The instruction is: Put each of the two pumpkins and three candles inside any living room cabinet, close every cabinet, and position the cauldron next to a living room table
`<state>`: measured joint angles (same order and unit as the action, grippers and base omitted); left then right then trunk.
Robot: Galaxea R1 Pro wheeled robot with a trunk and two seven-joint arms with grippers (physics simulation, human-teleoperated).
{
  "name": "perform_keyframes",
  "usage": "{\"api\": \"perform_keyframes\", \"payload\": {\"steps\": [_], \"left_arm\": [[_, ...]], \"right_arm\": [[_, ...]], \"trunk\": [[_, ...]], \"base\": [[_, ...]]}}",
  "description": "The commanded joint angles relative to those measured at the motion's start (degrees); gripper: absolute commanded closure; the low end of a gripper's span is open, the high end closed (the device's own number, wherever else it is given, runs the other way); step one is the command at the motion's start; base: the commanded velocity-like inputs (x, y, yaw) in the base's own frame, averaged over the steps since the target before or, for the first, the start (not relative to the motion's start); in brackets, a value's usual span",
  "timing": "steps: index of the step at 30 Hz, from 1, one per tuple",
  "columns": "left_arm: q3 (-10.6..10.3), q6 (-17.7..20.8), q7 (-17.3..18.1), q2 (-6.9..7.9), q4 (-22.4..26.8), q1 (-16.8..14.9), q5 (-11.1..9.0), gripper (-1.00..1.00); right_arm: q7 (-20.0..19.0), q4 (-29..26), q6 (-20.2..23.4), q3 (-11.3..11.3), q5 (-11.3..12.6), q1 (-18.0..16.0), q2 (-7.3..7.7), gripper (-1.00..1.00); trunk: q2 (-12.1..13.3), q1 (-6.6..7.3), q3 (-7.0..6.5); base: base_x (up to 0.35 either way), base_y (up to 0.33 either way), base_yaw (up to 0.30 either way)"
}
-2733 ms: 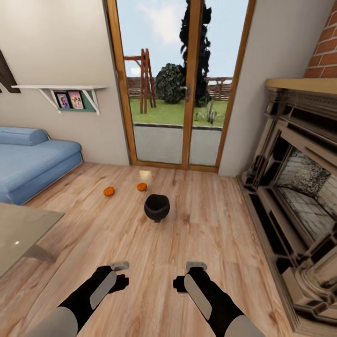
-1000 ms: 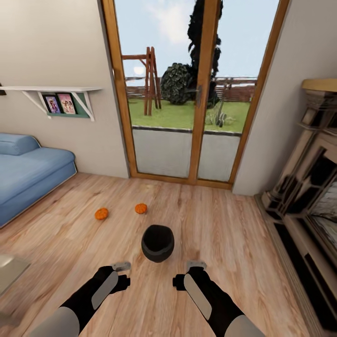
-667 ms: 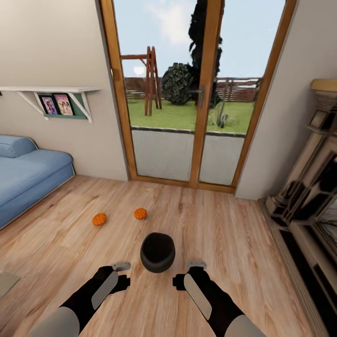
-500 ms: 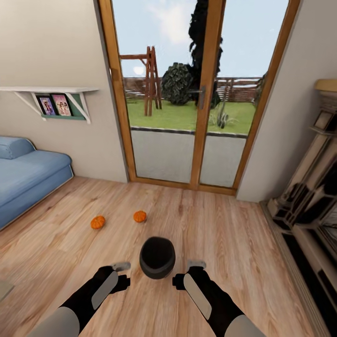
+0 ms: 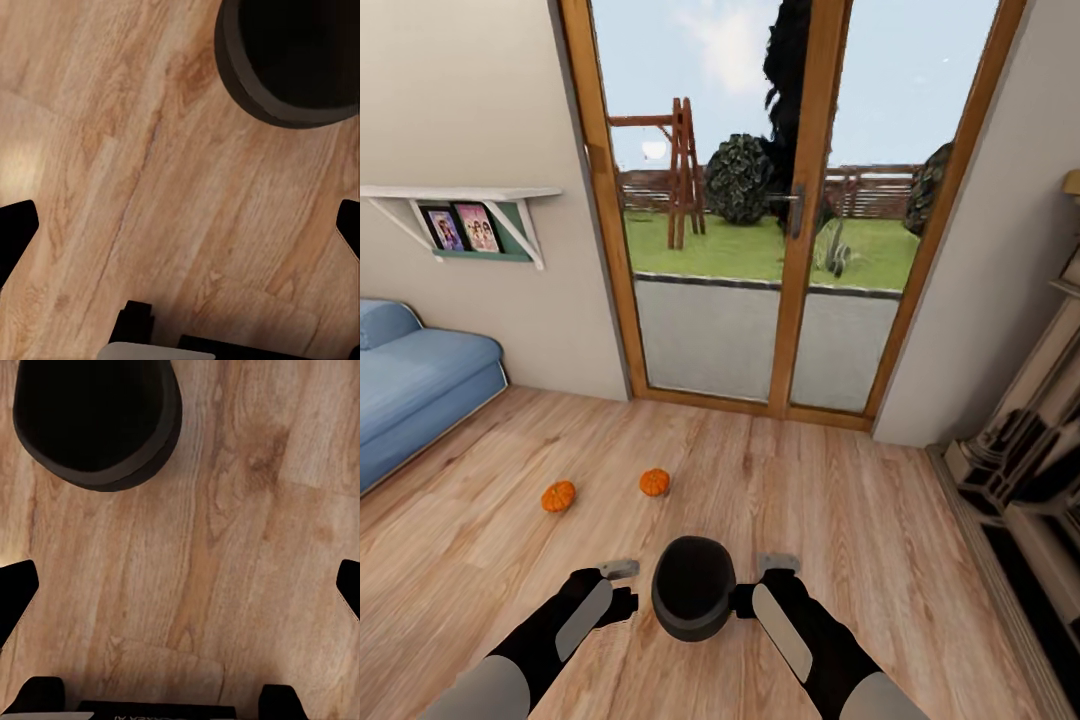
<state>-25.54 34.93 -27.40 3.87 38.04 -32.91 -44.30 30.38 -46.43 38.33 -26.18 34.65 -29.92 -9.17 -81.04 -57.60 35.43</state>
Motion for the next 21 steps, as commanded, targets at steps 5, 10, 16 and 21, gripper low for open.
{"api": "perform_keyframes", "payload": {"steps": [5, 10, 16, 21], "left_arm": [[-0.39, 0.05, -0.55, 0.09, 0.12, -0.05, -0.65, -1.0], [-0.39, 0.05, -0.55, 0.09, 0.15, -0.05, -0.67, -1.0], [-0.59, 0.05, -0.55, 0.09, 0.34, -0.05, -0.7, -1.0], [-0.64, 0.04, -0.61, 0.09, 0.15, -0.05, -0.69, -1.0]], "right_arm": [[0.63, -0.08, 0.07, -0.19, 0.54, -0.05, -0.01, -1.0], [0.58, -0.06, 0.07, -0.19, 0.55, -0.05, 0.02, -1.0], [0.56, -0.06, 0.07, -0.29, 0.59, -0.05, 0.03, -1.0], [0.53, -0.06, 0.06, -0.43, 0.55, -0.05, 0.03, -1.0]], "trunk": [[-0.03, -0.03, 0.06], [-0.03, -0.03, 0.06], [-0.03, -0.03, 0.06], [-0.03, -0.03, 0.06]], "base": [[0.33, 0.0, 0.12], [0.312, 0.0, 0.119], [0.102, 0.0, 0.013], [0.139, 0.0, 0.001]]}}
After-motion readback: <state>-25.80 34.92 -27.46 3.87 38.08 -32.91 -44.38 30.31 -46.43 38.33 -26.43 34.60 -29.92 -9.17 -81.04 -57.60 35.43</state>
